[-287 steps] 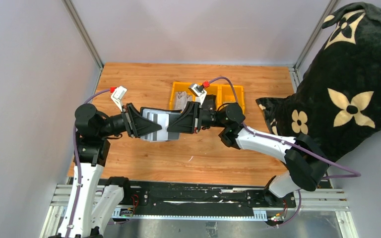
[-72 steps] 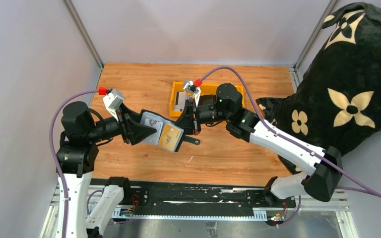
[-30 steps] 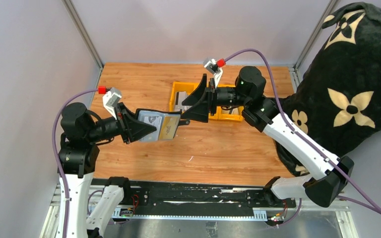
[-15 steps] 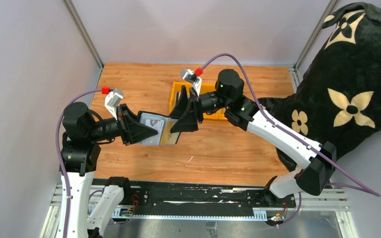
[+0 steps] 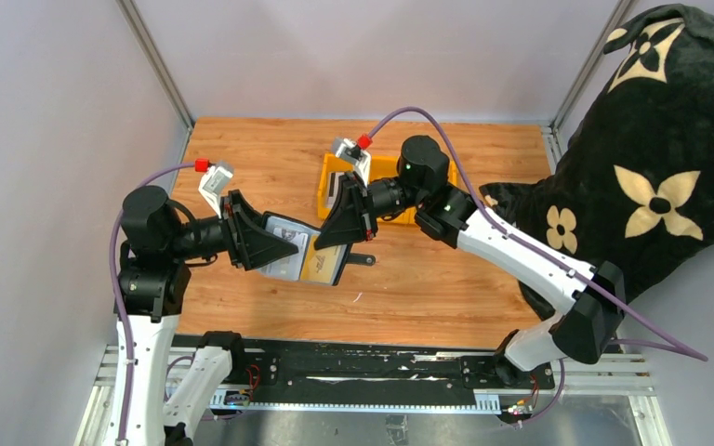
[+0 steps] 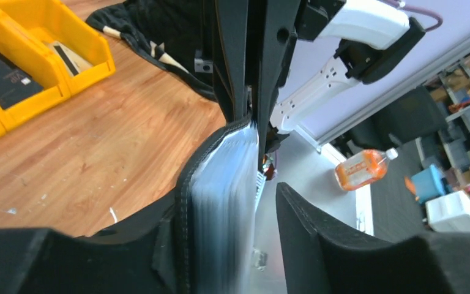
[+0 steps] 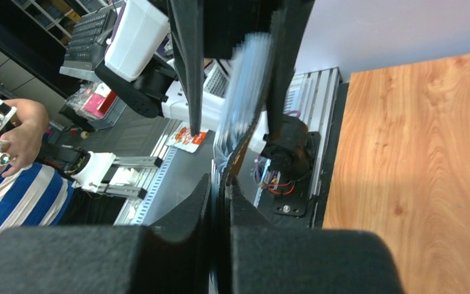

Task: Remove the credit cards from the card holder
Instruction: Remove the credit card from the card holder.

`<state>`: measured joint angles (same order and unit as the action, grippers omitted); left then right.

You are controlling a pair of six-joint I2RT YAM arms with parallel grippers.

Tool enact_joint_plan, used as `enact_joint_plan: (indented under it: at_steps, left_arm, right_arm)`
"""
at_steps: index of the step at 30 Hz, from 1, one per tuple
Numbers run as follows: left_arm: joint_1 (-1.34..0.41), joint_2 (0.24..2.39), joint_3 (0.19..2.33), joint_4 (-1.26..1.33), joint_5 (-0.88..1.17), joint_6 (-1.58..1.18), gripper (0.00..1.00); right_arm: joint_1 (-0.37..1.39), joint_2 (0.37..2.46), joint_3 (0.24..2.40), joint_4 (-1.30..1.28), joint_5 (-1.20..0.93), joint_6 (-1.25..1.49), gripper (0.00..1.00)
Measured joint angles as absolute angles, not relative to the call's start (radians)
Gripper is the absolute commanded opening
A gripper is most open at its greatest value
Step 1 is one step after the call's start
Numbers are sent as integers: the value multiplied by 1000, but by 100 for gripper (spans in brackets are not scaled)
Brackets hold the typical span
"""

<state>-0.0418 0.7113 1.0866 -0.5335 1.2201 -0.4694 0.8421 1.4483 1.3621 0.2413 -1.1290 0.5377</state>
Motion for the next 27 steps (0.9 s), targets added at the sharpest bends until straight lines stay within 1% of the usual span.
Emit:
enact_joint_plan:
  at_steps: [3,5,10,14,16,23,27]
  left_arm:
    - [-42,712,1085,-516,1211,-506,57]
    - [-42,706,1072,-487,1212,-532,55]
    - [-42,678,1024,-441,1216,-588,47]
    - [-42,671,1003,-408,1231,-628,43]
    - [-42,671,1003,-395,1236,-643,44]
    - [-41,667,995,-366,1236,-686,58]
    - [-41,652,975,-359,1233,-693,58]
  right_arm:
    - [845,1436,1320,247,-1119,548,0]
    - [845,1431,1299,261,-1111,562,0]
    - [844,1415,1264,296,-1094,592,0]
    - [844,1404,1259,307,-1095,610,0]
    - [844,1402,1259,315,-1095,613,0]
    - [830,1402,1258,344,-1093,645,0]
    - [828,1402,1248,367,-1089,664,0]
